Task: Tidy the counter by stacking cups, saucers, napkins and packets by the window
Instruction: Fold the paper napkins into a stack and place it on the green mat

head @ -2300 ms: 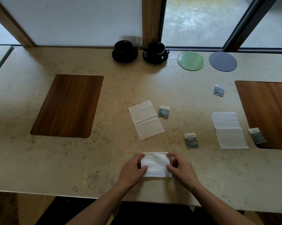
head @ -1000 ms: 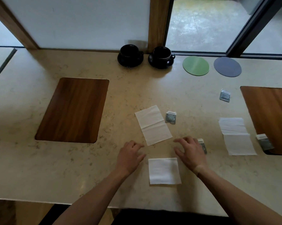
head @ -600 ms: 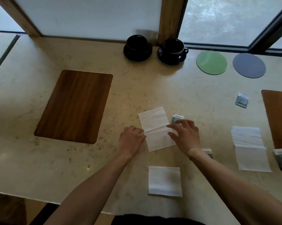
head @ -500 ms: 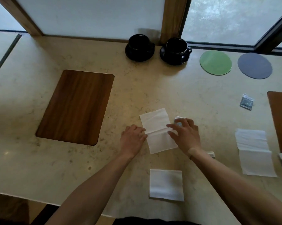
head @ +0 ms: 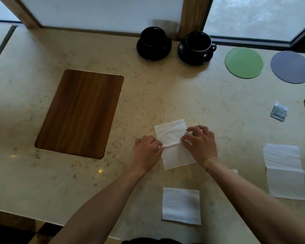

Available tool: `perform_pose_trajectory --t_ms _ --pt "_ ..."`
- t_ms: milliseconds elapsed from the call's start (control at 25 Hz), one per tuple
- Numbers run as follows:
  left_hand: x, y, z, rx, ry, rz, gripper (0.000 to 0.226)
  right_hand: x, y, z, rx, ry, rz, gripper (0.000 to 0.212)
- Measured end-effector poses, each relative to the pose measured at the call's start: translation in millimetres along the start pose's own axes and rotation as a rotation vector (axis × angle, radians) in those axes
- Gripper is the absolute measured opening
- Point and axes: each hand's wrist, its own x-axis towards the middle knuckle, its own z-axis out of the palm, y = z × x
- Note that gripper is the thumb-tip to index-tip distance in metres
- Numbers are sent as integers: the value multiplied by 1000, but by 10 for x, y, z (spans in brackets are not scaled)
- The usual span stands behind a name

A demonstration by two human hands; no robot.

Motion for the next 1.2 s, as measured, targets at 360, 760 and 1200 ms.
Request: perform_pose_trajectory --t_ms 360,760,1200 --pt "-77 -35 -38 -141 35 -34 17 -145 -28 -94 233 10 17 11" --pt "-359 132 -370 -686 -142 -121 29 -662 -207 -444 907 -80 191 6" --pt "-972 377 -304 -1084 -152 -391 7 -1505 -143 -220 1494 -378 653 32"
